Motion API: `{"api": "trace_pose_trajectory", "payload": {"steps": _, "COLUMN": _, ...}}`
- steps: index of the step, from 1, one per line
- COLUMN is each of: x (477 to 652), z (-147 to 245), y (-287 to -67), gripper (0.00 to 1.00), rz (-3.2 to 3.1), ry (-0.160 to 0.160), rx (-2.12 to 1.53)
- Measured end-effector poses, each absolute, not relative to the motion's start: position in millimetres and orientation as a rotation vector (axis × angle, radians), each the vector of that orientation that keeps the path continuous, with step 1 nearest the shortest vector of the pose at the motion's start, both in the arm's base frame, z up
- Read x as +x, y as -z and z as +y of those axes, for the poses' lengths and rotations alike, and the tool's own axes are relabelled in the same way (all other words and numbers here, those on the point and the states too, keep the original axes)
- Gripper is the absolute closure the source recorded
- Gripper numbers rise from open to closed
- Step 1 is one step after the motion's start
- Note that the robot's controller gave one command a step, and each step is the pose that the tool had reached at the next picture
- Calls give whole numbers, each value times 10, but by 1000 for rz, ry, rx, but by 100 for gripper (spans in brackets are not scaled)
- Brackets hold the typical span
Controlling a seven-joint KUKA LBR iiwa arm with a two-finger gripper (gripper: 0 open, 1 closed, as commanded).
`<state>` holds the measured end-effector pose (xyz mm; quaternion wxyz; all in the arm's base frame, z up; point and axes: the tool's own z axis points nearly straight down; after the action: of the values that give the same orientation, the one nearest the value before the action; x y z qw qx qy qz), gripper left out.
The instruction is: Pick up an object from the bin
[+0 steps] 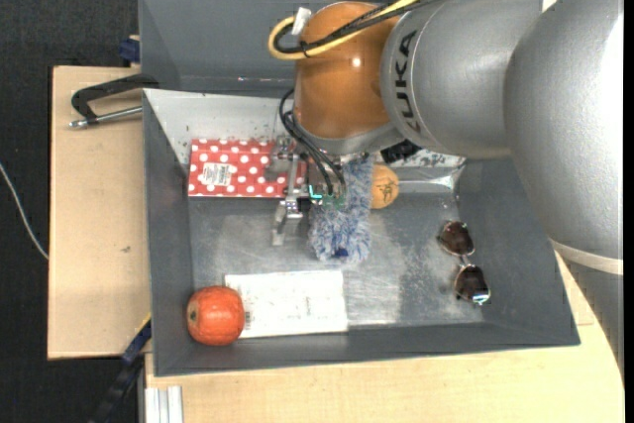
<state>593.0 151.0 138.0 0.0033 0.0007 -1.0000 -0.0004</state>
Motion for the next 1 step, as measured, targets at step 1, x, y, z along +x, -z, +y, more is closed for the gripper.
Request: {"api": "trace_pose_trajectory", "payload": {"steps": 1, "x": 5953, "z": 1502, "y": -1425, "gripper": 0, "rz": -3143, "ry": 3, "rx": -1}}
